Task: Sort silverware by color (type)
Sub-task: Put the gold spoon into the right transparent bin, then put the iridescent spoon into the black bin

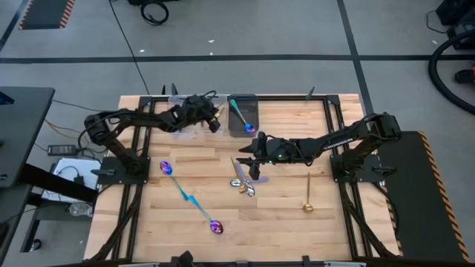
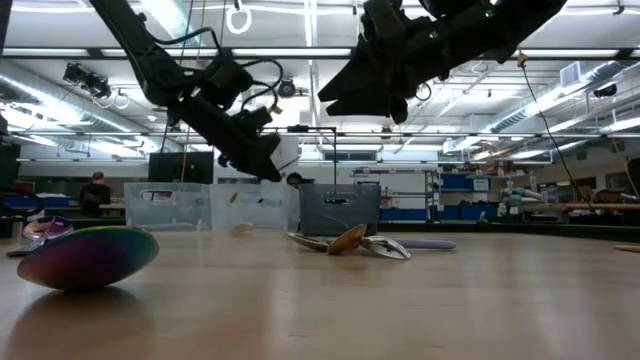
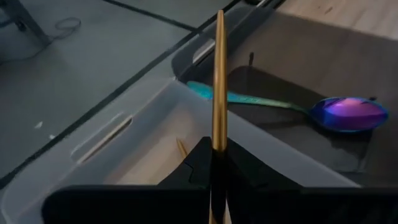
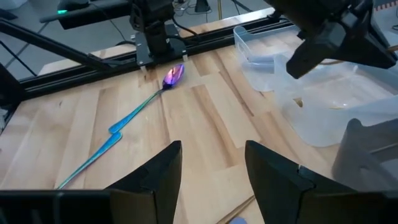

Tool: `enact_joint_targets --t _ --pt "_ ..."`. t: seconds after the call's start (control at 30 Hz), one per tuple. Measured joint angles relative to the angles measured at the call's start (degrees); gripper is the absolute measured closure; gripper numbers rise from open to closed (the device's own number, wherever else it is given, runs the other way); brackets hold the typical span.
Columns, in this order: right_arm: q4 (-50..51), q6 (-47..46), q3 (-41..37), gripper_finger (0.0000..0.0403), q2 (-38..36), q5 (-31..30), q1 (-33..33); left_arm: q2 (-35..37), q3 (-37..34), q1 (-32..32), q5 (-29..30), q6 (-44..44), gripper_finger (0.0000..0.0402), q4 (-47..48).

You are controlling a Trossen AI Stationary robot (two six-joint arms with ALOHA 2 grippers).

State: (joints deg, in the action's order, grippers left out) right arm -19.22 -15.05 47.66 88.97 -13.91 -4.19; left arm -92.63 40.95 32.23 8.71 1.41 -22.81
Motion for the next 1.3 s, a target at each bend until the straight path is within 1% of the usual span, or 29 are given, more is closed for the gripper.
enact_joint_targets --t 0.17,0.4,0.53,0.6,0.73,0.83,0.93,1.03,1.1,1.2,1.3 --pt "-1.0 -0.5 -1.0 0.0218 0.0 0.0 0.0 -1.5 0.0 1.2 0.0 -4.0 0.0372 0.7" --pt "-1.7 -0.4 -1.0 0.0218 0.0 0.0 0.0 -2.0 0.0 1.4 0.0 -5.5 0.0371 1.2" --pt "-1.3 -0.4 -1.0 0.0218 0.0 0.1 0.0 -2.0 0.0 1.4 0.0 -8.4 0.0365 1.5" --pt "-1.0 -0.4 -1.0 0.0218 0.0 0.4 0.0 -2.0 0.0 1.4 0.1 -8.4 0.0351 1.8" --pt "0.0 -0.4 -1.0 0.0218 0.0 0.5 0.0 -1.8 0.0 1.4 0.0 -8.1 0.0306 1.9" --pt "1.1 -0.4 -1.0 0.0218 0.0 0.5 0.0 0.2 0.0 0.8 0.0 -5.5 0.0277 2.8" --pt "3.3 -0.4 -1.0 0.0218 0.0 0.5 -0.1 4.0 -0.2 -1.4 0.3 -1.8 0.0262 4.2" --pt "6.1 -0.4 -1.0 0.0218 0.0 0.5 -0.2 8.4 -0.2 -5.4 1.3 1.0 0.0259 5.5" --pt "6.9 -0.4 -1.0 0.0218 0.0 0.2 -0.8 11.2 -0.2 -8.9 4.1 2.7 0.0260 6.8" --pt "6.9 -0.3 -1.0 0.0218 0.0 -0.8 -2.1 14.2 -0.2 -14.0 9.7 5.3 0.0260 8.2" --pt "6.8 0.3 -1.0 0.0218 0.0 -4.1 -3.7 16.6 -0.2 -17.8 11.4 5.7 0.0260 9.9"
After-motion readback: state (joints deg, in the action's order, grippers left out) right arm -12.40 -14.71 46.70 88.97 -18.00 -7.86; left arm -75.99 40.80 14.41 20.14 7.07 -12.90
